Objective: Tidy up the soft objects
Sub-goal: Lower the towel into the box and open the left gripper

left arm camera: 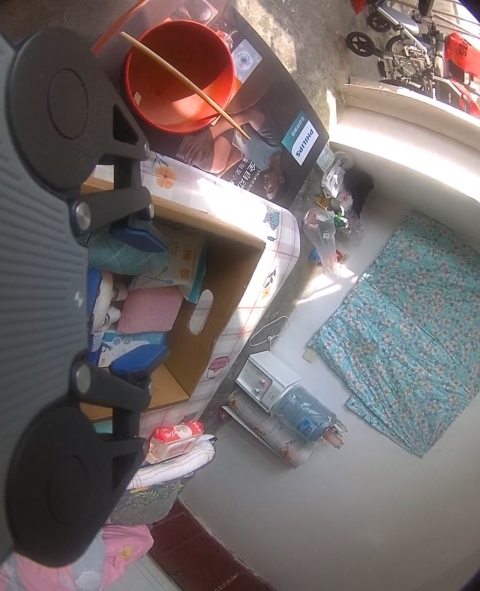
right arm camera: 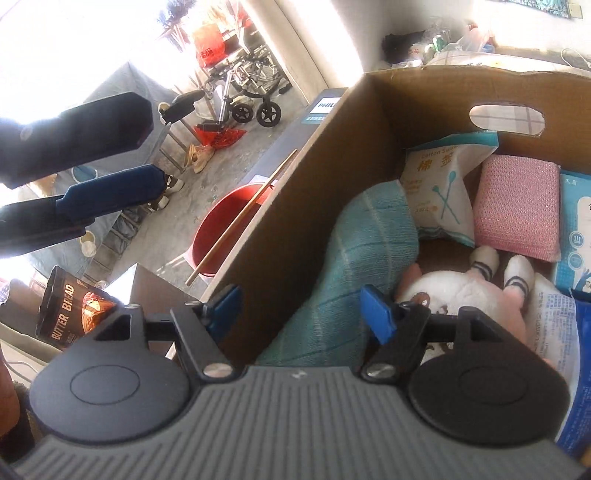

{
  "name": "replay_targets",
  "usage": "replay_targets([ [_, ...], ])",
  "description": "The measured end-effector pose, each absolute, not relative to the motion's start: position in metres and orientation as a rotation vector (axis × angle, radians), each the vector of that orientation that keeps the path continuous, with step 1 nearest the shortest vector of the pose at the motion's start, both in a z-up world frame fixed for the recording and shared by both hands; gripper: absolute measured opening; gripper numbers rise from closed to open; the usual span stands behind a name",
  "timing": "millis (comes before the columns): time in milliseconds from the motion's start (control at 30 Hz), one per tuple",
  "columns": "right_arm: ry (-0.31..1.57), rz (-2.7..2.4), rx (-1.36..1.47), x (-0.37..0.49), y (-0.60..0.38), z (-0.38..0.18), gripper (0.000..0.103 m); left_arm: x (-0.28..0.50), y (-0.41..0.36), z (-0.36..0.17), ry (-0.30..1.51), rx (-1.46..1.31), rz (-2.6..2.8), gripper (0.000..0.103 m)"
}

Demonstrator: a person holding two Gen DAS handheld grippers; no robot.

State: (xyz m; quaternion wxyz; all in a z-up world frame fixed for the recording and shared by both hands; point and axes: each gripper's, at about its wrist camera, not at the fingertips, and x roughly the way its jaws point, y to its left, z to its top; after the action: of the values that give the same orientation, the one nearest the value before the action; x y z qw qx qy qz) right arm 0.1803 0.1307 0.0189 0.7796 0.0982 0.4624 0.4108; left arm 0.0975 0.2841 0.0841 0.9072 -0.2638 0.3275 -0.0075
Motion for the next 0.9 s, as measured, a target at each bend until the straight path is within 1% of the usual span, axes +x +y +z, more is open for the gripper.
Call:
replay_targets([
  [233,0.921,0.881,0.282,0.171,0.072,0.034,0.071,0.092,0.279,0.085,0.680,-0.538,-0.016,0.070],
  [300,0.895,0.876,0.312,0.165,0.052,0.041,0.072,0.089,0.275,0.087,0.687,-0.535,-0.013,0.077],
  [367,0.865,0.867,0.347,0.158,0.028,0.049,0.071,0.086,0.267,0.087,0.696,-0.520,-0.010,0.080],
  [500,0.794,0.842,0.437,0.143,-0.031,0.063,0.071,0.082,0.248,0.084,0.735,-0.504,-0.021,0.081],
  [667,0.694,0.700,0.566,0.105,-0.145,0.068,0.071,0.075,0.211,0.073,0.775,-0.534,-0.111,0.081],
  [800,0.636,0.470,0.622,0.051,-0.248,0.056,0.071,0.072,0.169,0.065,0.806,-0.486,-0.217,0.083],
  [900,0.632,0.303,0.650,0.008,-0.306,0.041,0.071,0.073,0.138,0.060,0.832,-0.468,-0.313,0.083],
])
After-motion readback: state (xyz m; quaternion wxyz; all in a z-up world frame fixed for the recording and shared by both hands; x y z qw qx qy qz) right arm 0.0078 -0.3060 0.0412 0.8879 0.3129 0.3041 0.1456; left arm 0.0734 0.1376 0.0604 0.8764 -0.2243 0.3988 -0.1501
